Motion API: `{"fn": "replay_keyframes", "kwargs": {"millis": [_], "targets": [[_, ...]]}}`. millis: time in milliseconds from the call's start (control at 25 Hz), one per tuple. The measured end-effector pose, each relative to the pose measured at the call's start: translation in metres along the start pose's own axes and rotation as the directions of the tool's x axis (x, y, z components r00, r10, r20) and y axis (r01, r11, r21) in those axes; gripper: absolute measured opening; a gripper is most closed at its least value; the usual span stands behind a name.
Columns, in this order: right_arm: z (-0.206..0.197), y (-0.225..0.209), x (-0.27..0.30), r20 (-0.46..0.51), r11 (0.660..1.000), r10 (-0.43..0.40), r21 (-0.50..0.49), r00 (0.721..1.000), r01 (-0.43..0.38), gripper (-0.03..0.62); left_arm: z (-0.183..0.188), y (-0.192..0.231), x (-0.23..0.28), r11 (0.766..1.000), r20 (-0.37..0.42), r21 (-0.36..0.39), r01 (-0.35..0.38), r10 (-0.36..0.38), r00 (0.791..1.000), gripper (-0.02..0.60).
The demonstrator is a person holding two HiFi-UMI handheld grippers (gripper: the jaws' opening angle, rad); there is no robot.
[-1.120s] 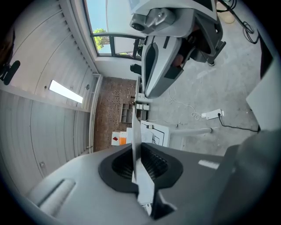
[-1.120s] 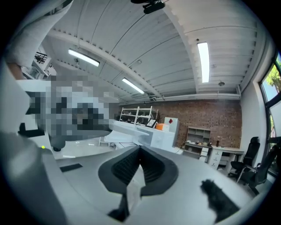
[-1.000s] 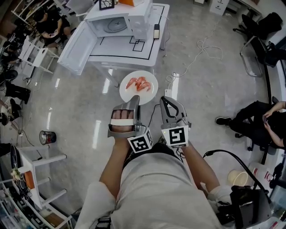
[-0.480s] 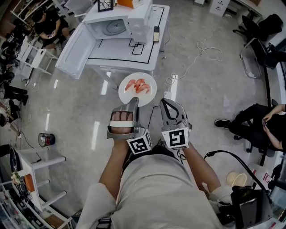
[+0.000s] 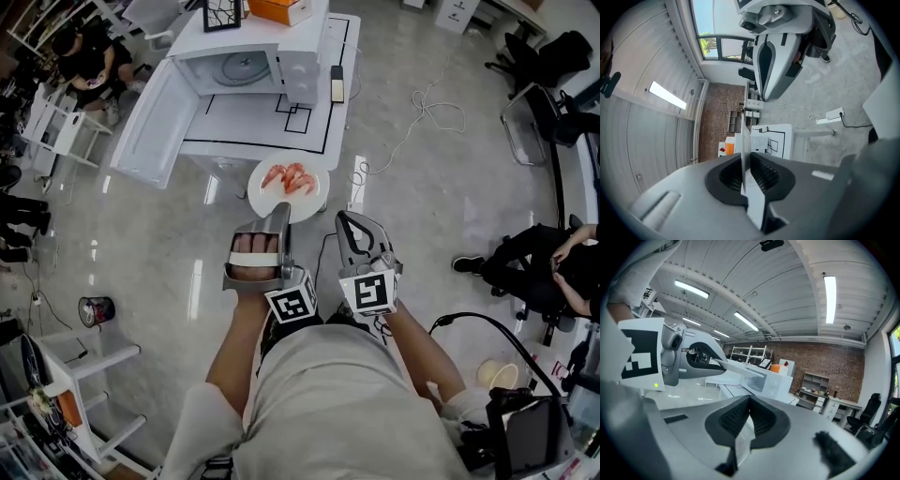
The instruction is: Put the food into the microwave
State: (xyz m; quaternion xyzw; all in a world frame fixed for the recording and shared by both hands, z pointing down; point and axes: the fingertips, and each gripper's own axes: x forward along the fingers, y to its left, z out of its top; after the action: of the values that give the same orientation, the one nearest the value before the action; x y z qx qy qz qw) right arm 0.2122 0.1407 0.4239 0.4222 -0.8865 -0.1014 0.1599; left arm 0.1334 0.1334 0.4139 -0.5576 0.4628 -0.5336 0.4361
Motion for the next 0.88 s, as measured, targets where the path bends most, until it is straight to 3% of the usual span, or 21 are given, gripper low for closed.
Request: {"fn": "replay_keyframes", "kwargs": {"millis": [480,720,880], "targets": [[0.034,0.032,0.137,-0.041,1.000,-0.010,-0.004,0.999,0.010,0.011,-0.105,0.023,0.090,0.997,0.077,0.076,-0.017,0.011,0.997,0.035],[0.047,0.046,0.172,-0.060,0.999,-0.033,-0.029,0.998,0.031,0.011,-0.144,0.038,0.109,0.996,0.099,0.083,-0.022,0.014,0.995,0.035],[0.055,0.052,0.183,-0.082,0.995,-0.012,-0.095,0.997,0.004,0.011,-0.155,0.038,0.116,0.998,0.101,0.063,-0.027,0.020,0.995,0.035]]}}
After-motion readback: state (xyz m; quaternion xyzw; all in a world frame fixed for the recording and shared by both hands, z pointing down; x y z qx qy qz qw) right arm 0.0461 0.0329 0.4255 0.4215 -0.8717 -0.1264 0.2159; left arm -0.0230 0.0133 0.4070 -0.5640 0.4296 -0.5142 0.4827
